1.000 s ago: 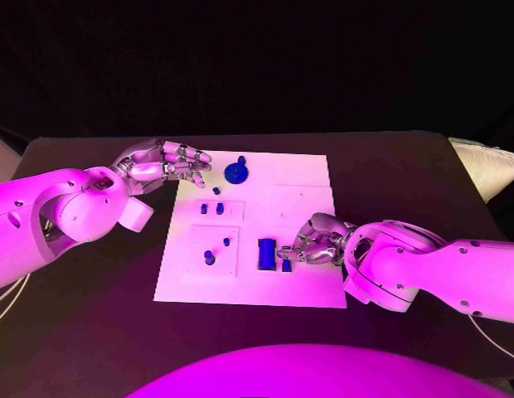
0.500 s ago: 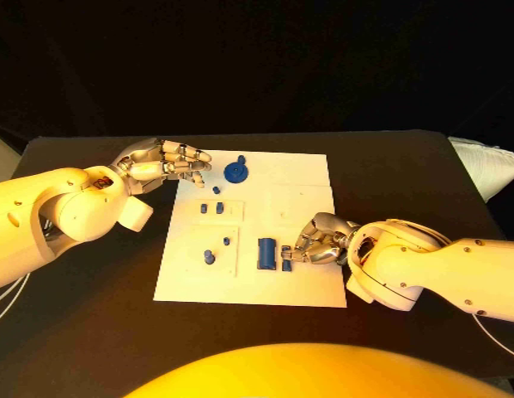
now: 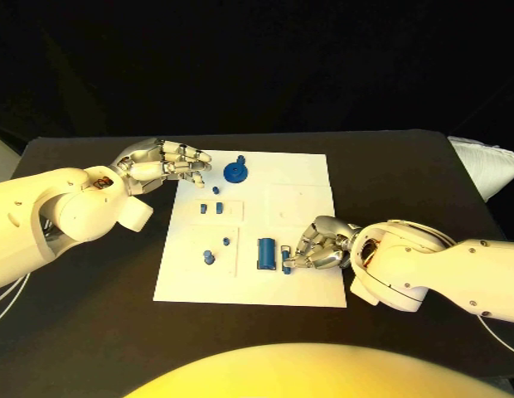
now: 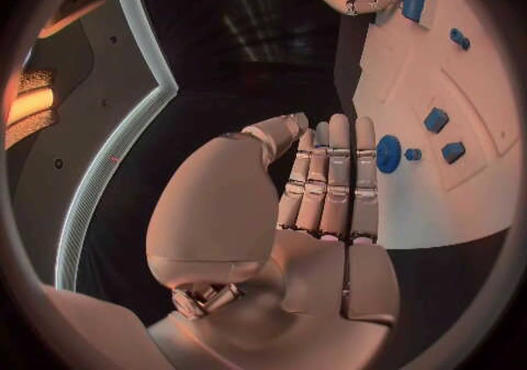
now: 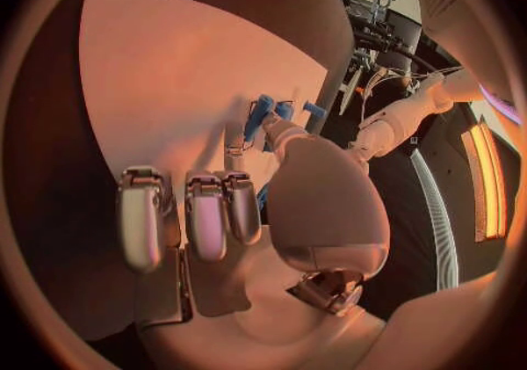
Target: Assemble the parts on the task board
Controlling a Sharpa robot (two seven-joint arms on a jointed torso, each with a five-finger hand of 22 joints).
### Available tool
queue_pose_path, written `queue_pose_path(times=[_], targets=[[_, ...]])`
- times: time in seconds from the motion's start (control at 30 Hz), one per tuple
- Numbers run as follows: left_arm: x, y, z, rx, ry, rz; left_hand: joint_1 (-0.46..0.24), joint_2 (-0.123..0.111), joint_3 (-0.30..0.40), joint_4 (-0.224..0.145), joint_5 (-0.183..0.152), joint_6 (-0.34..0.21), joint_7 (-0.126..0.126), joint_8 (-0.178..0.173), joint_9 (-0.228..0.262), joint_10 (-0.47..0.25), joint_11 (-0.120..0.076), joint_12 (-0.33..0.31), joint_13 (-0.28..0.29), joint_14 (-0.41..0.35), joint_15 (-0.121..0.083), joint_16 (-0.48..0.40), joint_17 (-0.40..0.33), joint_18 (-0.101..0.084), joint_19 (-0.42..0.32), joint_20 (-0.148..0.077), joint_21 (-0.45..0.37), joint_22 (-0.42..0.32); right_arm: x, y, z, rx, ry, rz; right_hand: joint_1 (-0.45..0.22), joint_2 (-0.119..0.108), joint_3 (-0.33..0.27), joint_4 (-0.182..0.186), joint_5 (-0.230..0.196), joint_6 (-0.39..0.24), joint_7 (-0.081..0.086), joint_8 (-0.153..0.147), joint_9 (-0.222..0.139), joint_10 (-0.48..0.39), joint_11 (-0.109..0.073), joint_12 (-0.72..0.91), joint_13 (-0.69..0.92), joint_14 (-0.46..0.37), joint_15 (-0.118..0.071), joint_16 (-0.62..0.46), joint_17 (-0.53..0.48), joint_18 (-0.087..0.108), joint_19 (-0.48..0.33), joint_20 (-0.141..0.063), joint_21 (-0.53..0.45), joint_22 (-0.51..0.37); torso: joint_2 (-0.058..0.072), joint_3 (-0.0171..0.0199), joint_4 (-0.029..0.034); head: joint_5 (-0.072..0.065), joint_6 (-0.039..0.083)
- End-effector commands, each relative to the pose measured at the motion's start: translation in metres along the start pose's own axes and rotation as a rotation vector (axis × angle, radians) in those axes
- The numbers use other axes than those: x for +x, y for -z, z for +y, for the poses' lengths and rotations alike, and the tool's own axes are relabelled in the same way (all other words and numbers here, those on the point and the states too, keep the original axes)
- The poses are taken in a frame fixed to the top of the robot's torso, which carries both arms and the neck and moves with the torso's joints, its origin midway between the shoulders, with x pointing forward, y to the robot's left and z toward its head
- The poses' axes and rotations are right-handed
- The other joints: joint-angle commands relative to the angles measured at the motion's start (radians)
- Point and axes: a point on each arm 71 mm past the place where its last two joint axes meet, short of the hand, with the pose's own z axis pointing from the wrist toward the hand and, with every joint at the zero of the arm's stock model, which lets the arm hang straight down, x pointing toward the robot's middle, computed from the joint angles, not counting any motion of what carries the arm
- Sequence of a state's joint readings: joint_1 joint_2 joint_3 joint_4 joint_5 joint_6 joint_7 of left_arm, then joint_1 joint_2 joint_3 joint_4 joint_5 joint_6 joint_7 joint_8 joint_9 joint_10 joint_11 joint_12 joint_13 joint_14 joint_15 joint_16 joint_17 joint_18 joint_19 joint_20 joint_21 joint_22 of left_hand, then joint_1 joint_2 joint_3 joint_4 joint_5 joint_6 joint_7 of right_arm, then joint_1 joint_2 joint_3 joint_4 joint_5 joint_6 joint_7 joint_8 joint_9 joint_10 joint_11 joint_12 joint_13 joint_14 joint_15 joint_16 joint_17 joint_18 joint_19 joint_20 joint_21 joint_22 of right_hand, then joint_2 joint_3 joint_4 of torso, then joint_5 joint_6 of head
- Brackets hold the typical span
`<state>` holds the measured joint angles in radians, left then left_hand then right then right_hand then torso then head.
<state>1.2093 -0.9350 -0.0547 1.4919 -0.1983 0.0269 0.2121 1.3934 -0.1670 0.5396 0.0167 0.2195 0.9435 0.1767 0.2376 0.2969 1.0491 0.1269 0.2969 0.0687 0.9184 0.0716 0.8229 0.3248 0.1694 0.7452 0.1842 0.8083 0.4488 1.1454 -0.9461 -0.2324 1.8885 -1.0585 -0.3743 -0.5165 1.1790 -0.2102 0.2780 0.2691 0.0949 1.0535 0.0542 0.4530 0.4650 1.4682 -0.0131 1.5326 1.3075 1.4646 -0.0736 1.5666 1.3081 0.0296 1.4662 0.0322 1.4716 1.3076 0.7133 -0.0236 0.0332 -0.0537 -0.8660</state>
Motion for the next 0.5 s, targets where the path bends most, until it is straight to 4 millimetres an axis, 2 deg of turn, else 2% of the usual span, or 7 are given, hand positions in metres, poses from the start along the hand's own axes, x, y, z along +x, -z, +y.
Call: queue_pose_path(times=[0.03,0.23,0.37,0.5], targets=[[0.0024,-0.0008,-0.0003,0.003,0.007,0.020,-0.007,0.006,-0.001,0.006,0.001,-0.001,0.007,-0.006,0.001,0.004,0.003,-0.003,0.001,-0.005,0.006,-0.007,0.001,0.012,0.006,0.001,-0.007,-0.001,0.0032,-0.0003,0.0011,-0.017,0.014,0.029,-0.001,0.012,-0.002,0.007,-0.005,-0.005,0.003,0.007,-0.002,0.084,-0.001,-0.002,0.244,0.106,-0.002,0.004,0.263,-0.012,0.081,-0.001,0.004,0.239,0.001,-0.0010,0.0004,-0.002,-0.001],[0.0027,-0.0010,-0.0001,0.002,0.007,0.022,-0.007,0.006,-0.001,0.006,0.001,-0.001,0.007,-0.006,0.001,0.004,0.003,-0.003,0.001,-0.005,0.006,-0.007,0.001,0.012,0.006,0.001,-0.007,-0.001,0.0043,-0.0022,0.0001,-0.007,0.017,0.032,0.009,0.014,-0.004,0.006,-0.003,-0.004,0.001,0.008,-0.002,0.085,-0.003,-0.001,0.245,0.106,-0.002,0.004,0.263,-0.012,0.081,-0.001,0.005,0.239,0.001,-0.0009,0.0013,-0.001,-0.003],[0.0025,-0.0009,0.0000,0.002,0.007,0.021,-0.007,0.006,-0.001,0.006,0.001,-0.001,0.007,-0.006,0.001,0.004,0.003,-0.003,0.001,-0.005,0.006,-0.007,0.001,0.012,0.006,0.001,-0.007,-0.001,0.0043,-0.0038,-0.0010,0.000,0.019,0.018,0.041,0.039,0.008,0.003,-0.013,-0.004,-0.002,0.010,-0.005,0.085,-0.005,-0.001,0.245,0.106,-0.004,0.004,0.263,-0.012,0.082,-0.002,0.007,0.240,0.000,-0.0011,0.0016,-0.001,-0.002],[0.0026,-0.0010,0.0000,0.002,0.007,0.022,-0.007,0.006,-0.001,0.006,0.001,-0.001,0.007,-0.006,0.001,0.004,0.003,-0.003,0.001,-0.005,0.006,-0.007,0.001,0.012,0.006,0.001,-0.007,-0.001,0.0032,-0.0055,-0.0009,-0.001,0.025,-0.003,0.049,0.050,0.013,0.003,-0.015,-0.003,-0.003,0.011,-0.006,0.086,-0.006,0.001,0.246,0.106,-0.005,0.004,0.263,-0.012,0.082,-0.003,0.009,0.240,0.000,-0.0010,0.0018,-0.002,-0.002]])
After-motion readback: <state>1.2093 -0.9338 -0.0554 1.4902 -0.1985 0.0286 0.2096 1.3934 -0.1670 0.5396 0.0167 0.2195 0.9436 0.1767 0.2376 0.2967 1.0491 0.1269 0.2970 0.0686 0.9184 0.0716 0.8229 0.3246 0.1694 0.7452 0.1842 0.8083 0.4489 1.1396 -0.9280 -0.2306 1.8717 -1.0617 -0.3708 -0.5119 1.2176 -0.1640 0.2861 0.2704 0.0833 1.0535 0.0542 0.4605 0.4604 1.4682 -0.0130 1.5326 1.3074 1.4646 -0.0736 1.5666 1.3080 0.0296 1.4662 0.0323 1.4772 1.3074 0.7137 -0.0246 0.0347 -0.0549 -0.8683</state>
